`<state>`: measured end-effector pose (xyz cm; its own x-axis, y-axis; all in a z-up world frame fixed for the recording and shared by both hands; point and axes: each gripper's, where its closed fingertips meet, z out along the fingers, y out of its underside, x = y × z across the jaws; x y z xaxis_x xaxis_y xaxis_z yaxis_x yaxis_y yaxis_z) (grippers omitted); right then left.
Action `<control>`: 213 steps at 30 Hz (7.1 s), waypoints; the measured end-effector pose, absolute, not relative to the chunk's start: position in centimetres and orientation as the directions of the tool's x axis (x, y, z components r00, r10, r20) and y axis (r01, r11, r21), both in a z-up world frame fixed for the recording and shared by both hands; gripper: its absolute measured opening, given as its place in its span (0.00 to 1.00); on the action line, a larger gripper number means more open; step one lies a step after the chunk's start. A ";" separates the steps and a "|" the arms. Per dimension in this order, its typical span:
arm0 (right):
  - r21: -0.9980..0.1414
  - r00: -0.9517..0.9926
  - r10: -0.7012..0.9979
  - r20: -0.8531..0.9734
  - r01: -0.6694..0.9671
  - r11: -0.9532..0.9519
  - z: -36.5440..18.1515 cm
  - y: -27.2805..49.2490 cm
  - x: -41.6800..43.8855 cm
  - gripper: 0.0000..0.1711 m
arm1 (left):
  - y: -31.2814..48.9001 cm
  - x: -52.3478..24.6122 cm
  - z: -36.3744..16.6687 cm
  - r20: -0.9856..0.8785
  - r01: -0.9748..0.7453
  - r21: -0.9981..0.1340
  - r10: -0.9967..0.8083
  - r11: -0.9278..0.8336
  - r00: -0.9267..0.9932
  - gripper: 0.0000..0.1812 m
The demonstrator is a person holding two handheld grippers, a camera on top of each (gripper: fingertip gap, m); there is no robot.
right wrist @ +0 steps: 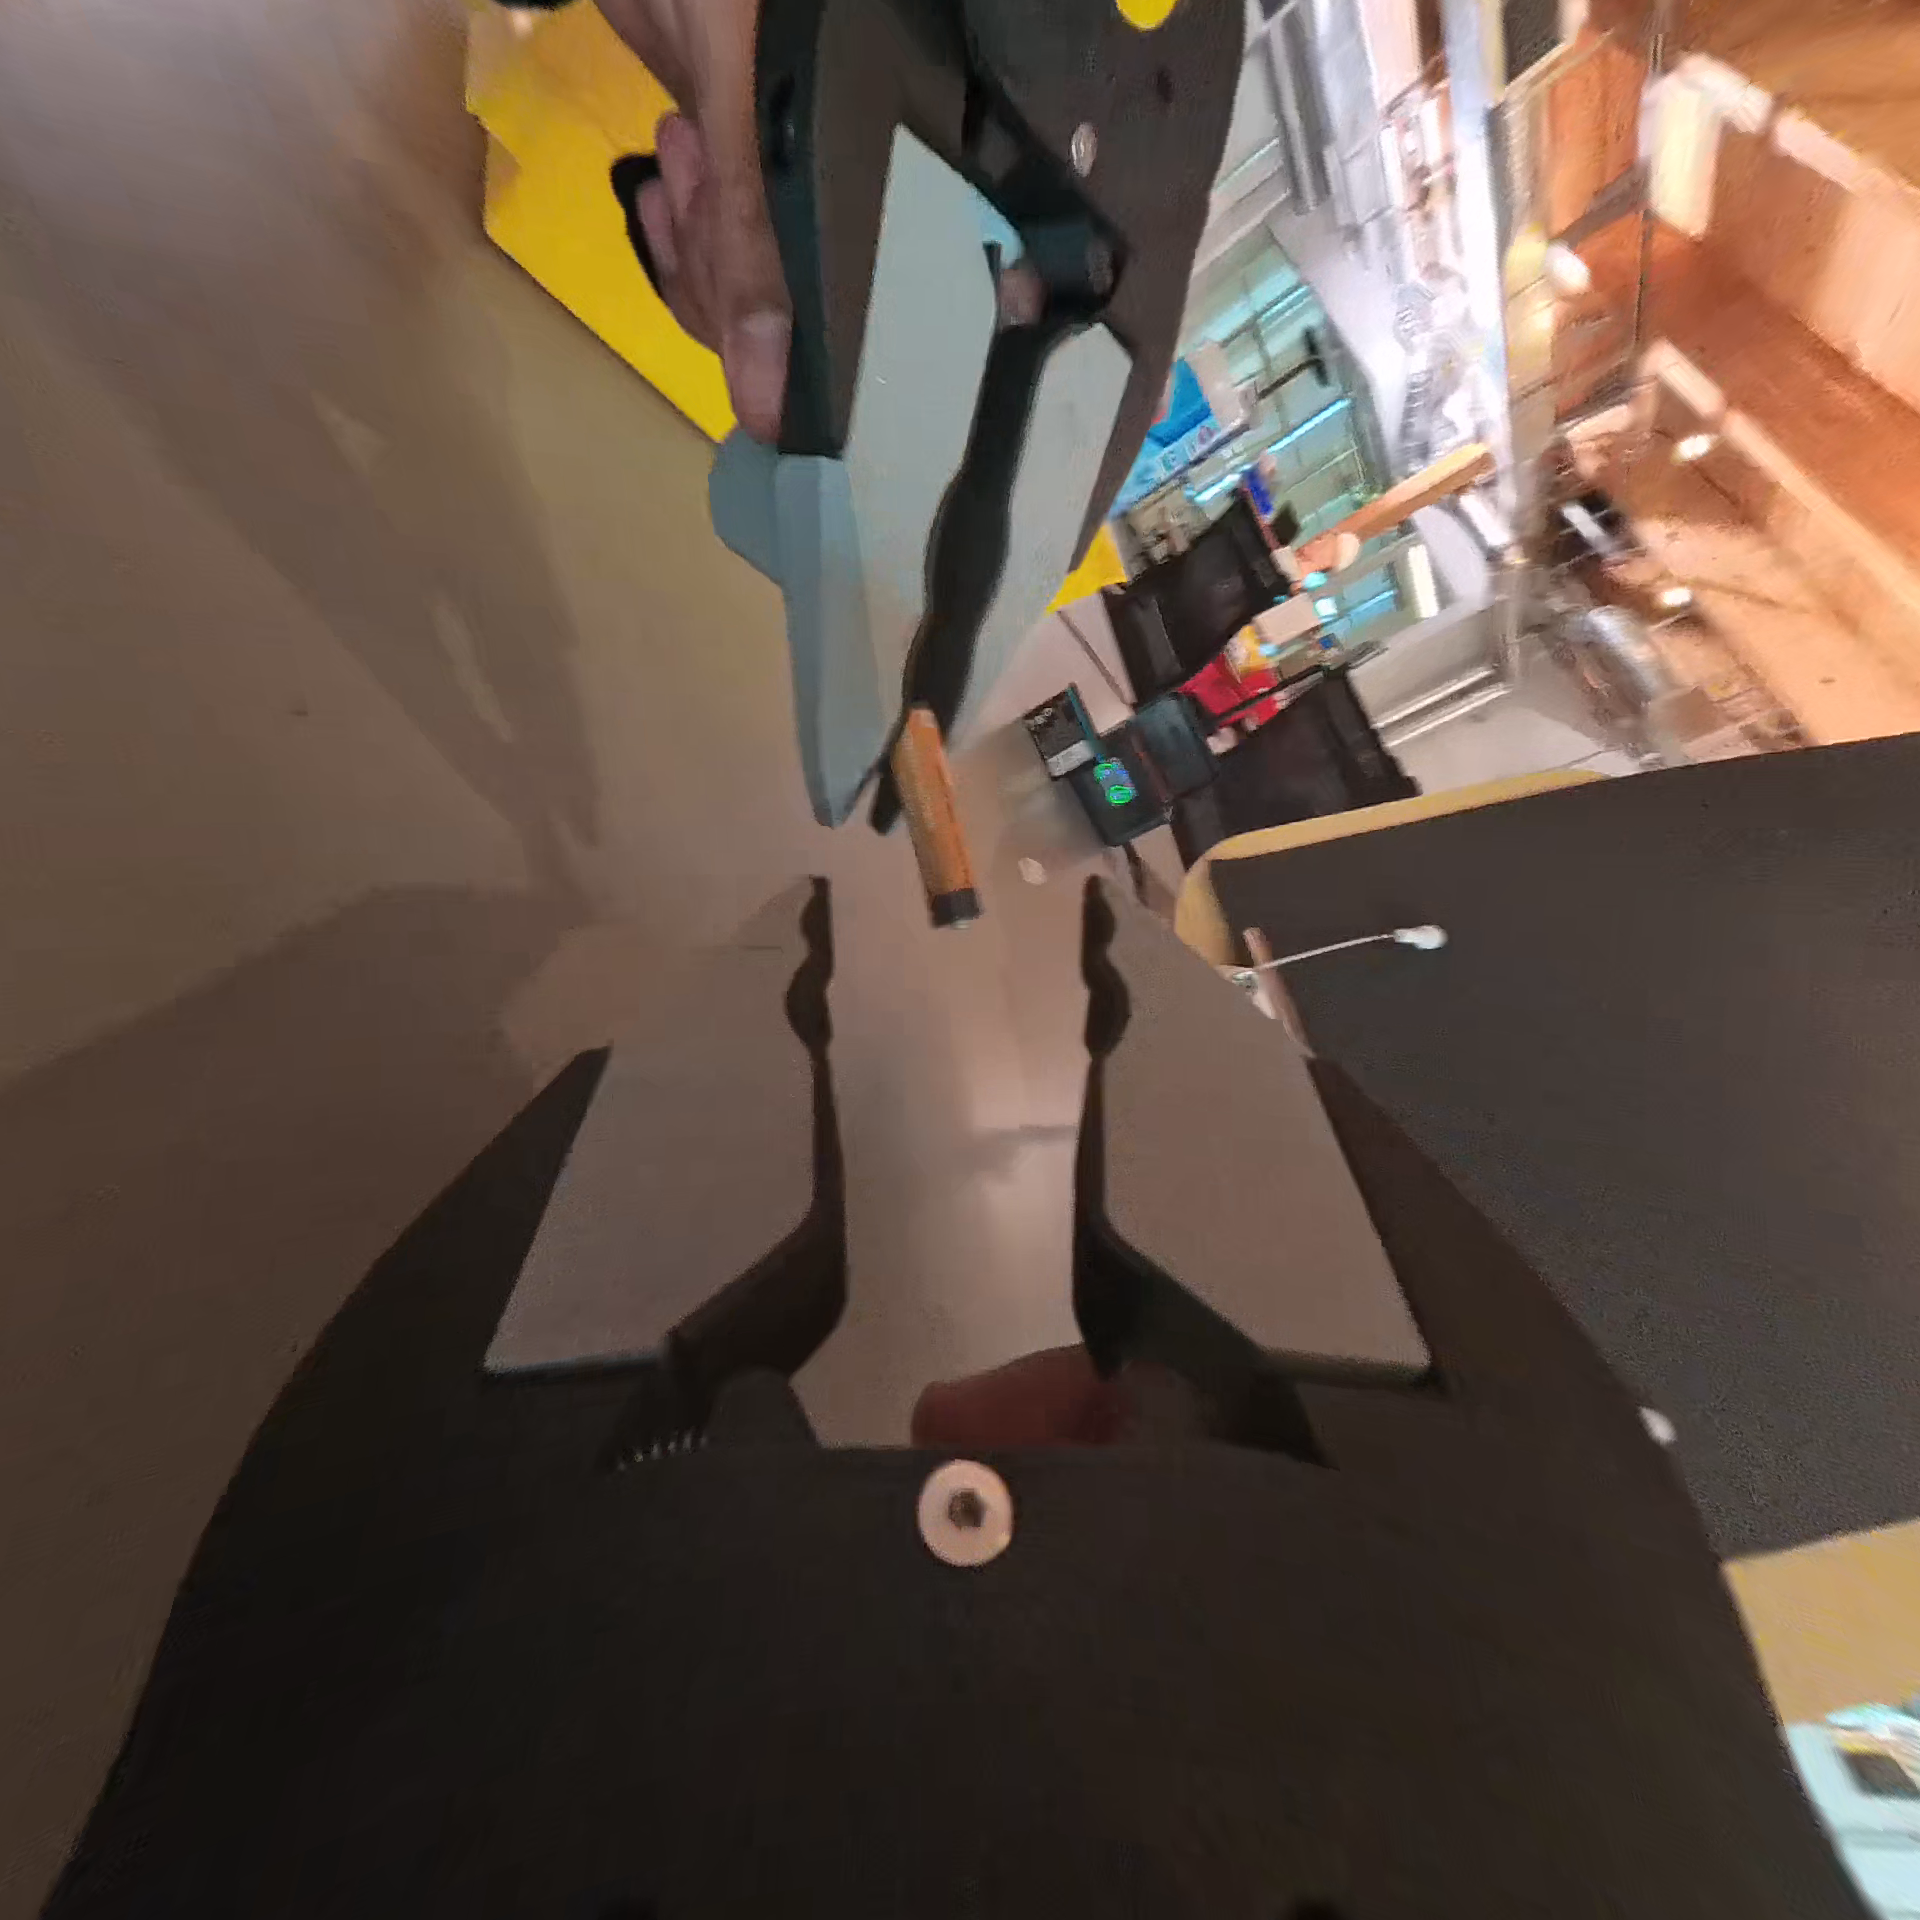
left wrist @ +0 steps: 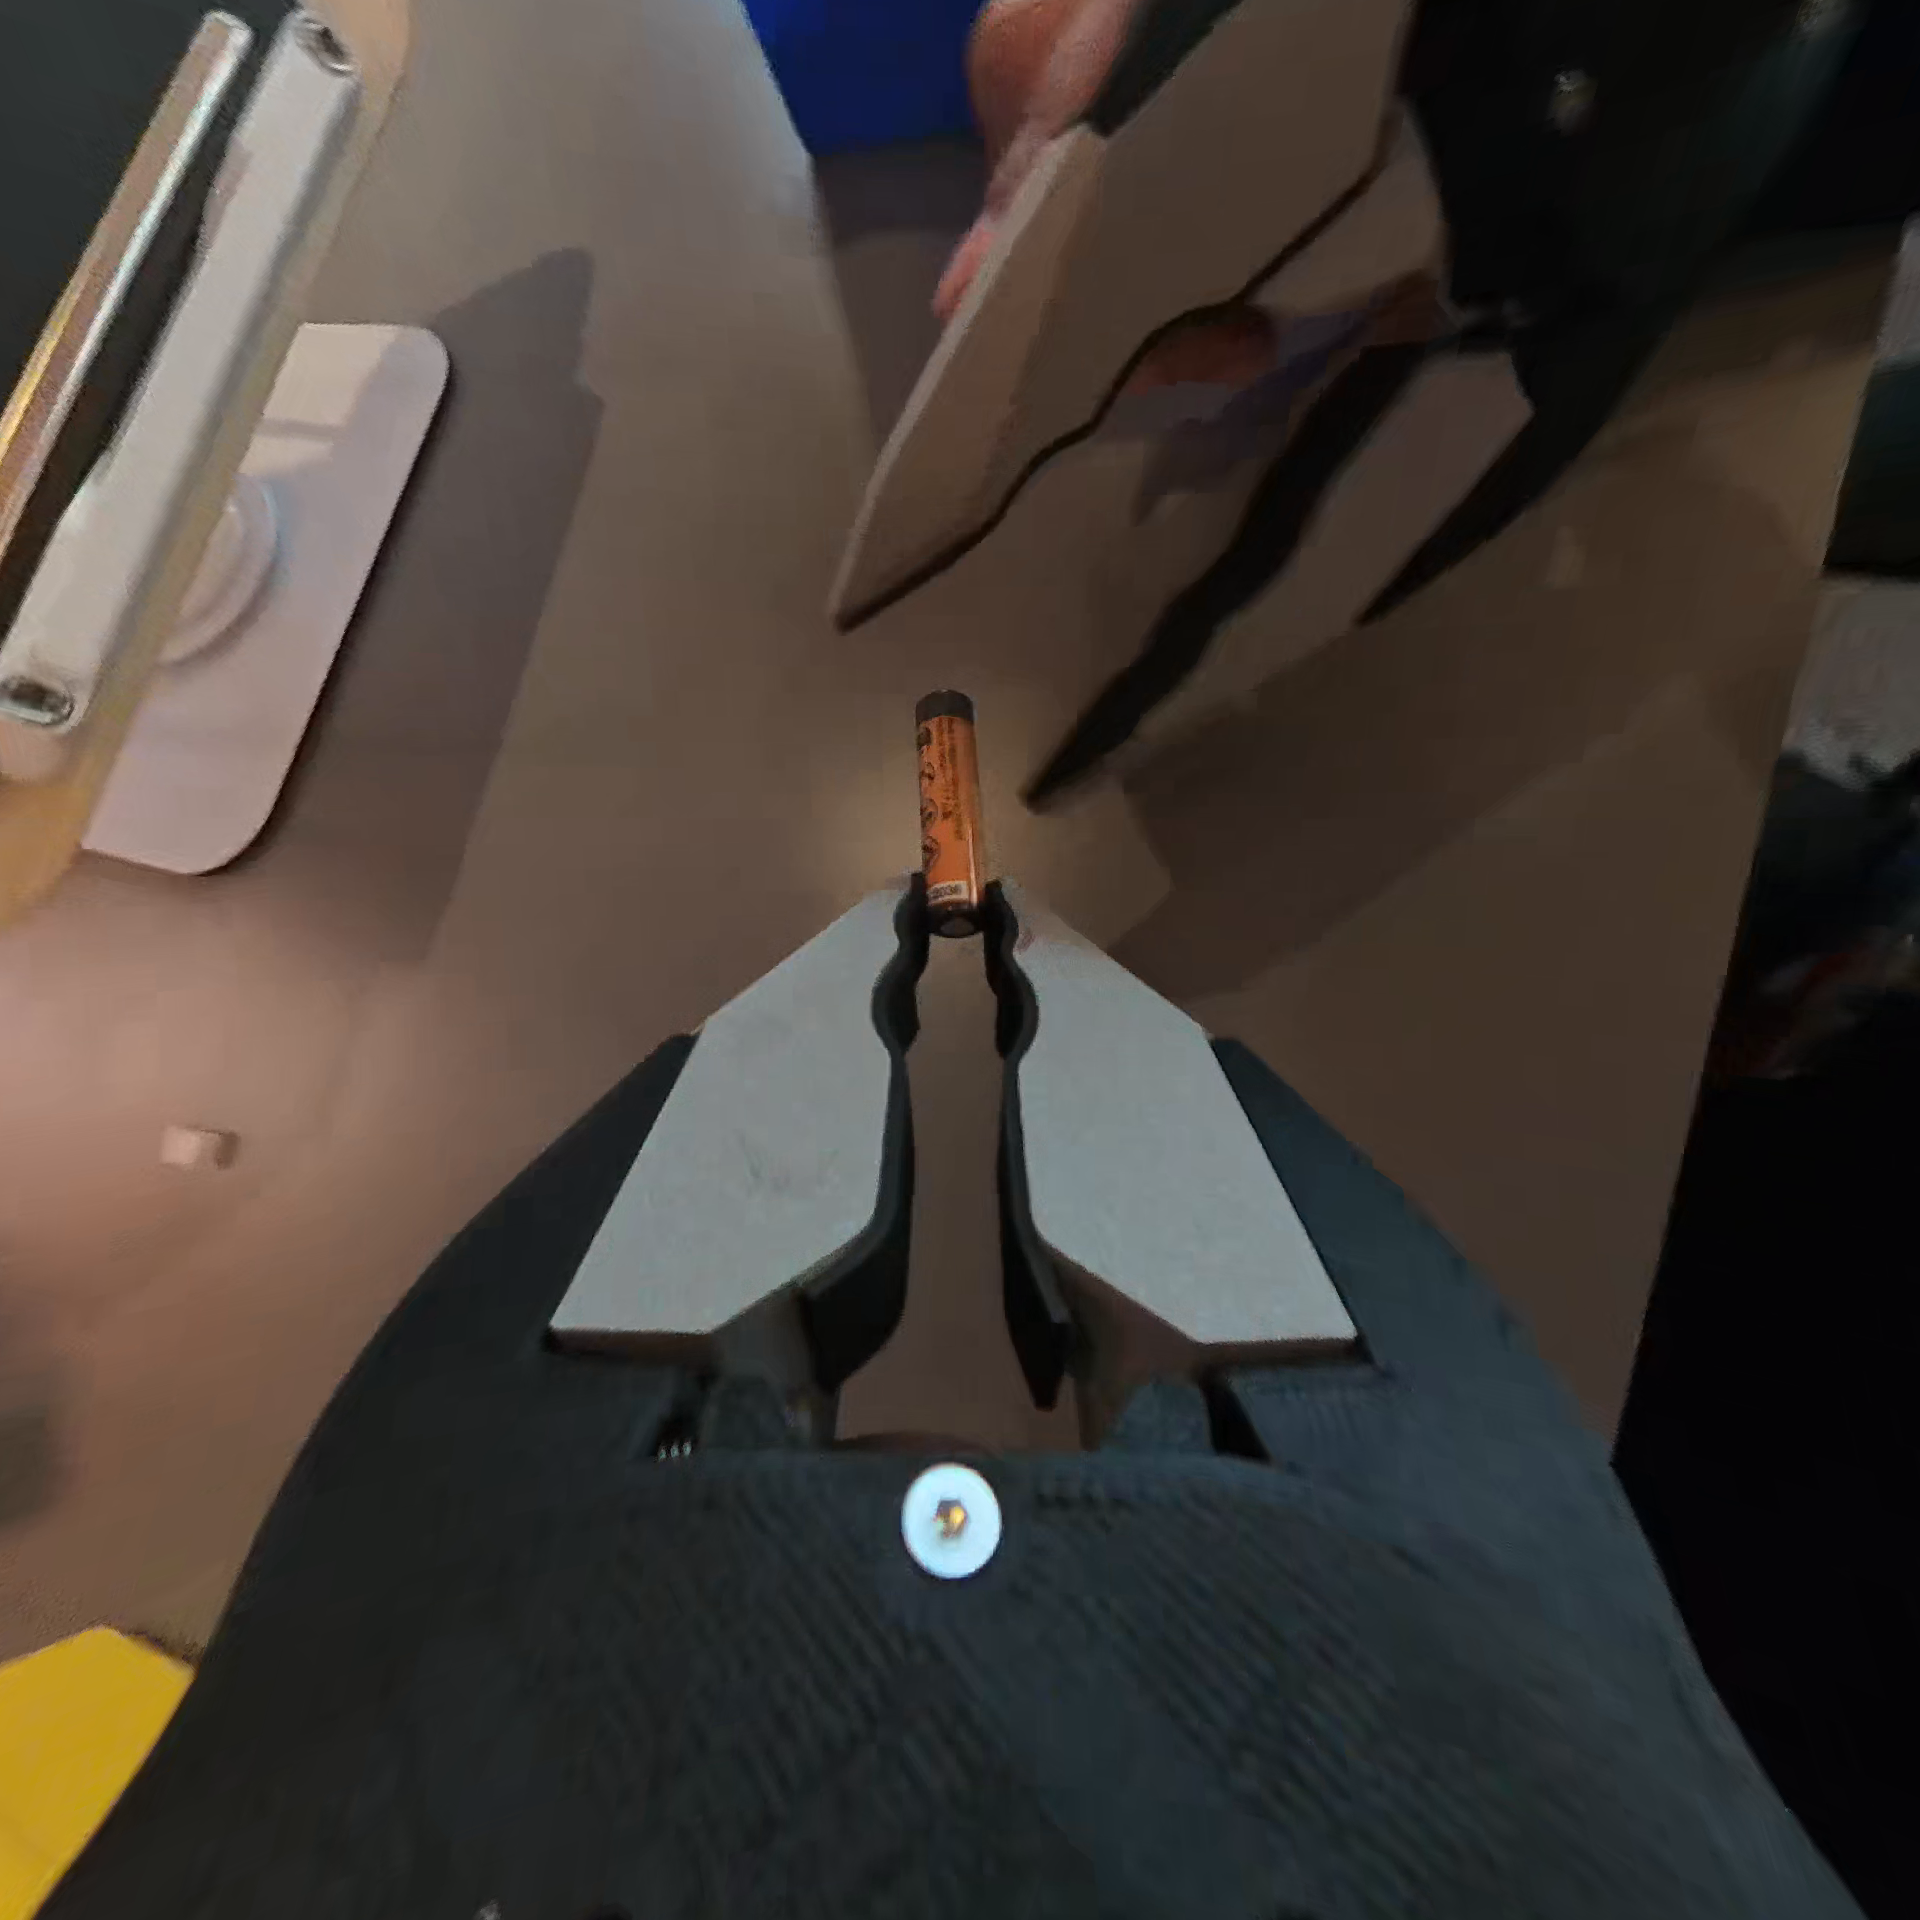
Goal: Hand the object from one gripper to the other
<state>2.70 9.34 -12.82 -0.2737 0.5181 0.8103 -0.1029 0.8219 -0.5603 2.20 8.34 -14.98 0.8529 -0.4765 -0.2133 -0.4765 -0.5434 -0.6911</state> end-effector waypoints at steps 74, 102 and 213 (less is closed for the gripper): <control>-0.354 0.162 0.334 0.929 0.115 0.928 -9.5 14.8 0.7 0.04 | 12.8 1.8 -12.3 0.195 0.125 -0.972 -0.392 -0.197 0.899 0.30; -0.173 0.075 0.183 0.980 -0.125 0.977 -11.3 8.4 2.2 0.05 | 10.0 5.6 -11.9 0.289 0.156 -0.954 -0.655 -0.254 0.699 0.13; 0.045 0.231 -0.021 0.973 -0.101 0.994 -9.6 6.9 3.5 0.04 | 9.3 5.3 -10.9 0.146 0.072 -0.987 -0.625 -0.141 0.767 0.39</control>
